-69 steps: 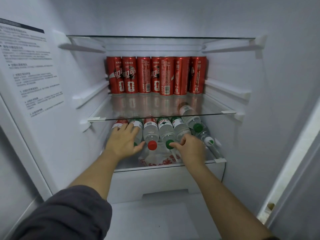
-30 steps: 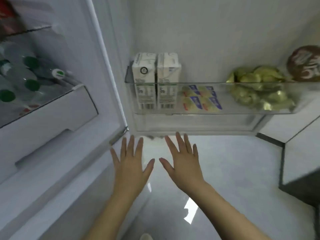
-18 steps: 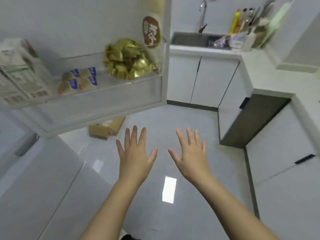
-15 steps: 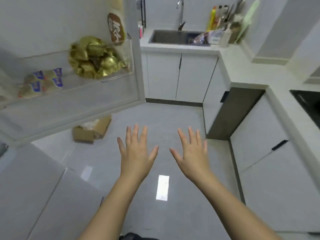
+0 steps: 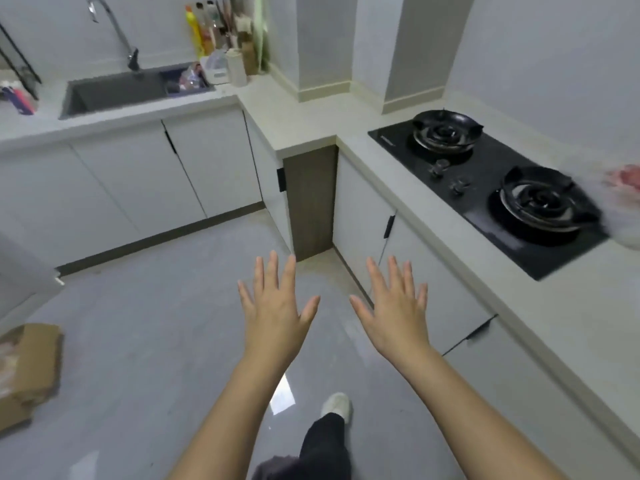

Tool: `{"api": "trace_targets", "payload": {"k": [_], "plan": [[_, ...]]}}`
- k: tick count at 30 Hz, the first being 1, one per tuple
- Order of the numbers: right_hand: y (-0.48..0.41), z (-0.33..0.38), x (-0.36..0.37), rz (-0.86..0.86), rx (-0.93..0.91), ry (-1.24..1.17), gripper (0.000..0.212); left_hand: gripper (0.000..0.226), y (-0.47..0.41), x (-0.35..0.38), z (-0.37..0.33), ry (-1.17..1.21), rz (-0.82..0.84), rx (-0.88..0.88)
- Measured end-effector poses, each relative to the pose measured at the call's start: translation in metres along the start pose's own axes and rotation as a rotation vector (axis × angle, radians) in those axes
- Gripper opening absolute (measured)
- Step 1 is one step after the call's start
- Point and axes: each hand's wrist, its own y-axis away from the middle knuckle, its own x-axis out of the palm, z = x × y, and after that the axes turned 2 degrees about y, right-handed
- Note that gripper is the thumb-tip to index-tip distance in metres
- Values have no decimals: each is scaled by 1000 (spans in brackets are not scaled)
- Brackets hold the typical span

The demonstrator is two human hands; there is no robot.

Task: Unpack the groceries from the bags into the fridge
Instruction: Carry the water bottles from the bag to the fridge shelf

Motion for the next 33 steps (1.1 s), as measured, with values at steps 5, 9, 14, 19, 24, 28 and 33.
{"api": "trace_targets", "payload": {"k": [5, 9, 14, 19, 24, 28, 33], "plan": [[-30, -60, -16, -42, 146, 2, 72, 75, -53, 35, -56, 43, 64, 164], [-61, -101, -29, -69, 247, 32, 72, 75, -100, 58, -100, 79, 104, 268], [-100, -147, -49, -70, 361, 56, 72, 76, -148, 78, -153, 86, 166, 390], [-120, -188, -66, -103, 489, 66, 72, 76, -189, 98, -206, 89, 230, 532], [-114, -230, -81, -122, 638, 66, 72, 74, -214, 121, -260, 106, 287, 683], [-97, -264, -95, -159, 744, 73, 71, 74, -218, 137, -303, 146, 330, 789], [-73, -318, -117, -206, 863, 103, 71, 75, -216, 150, -364, 155, 332, 933]]}}
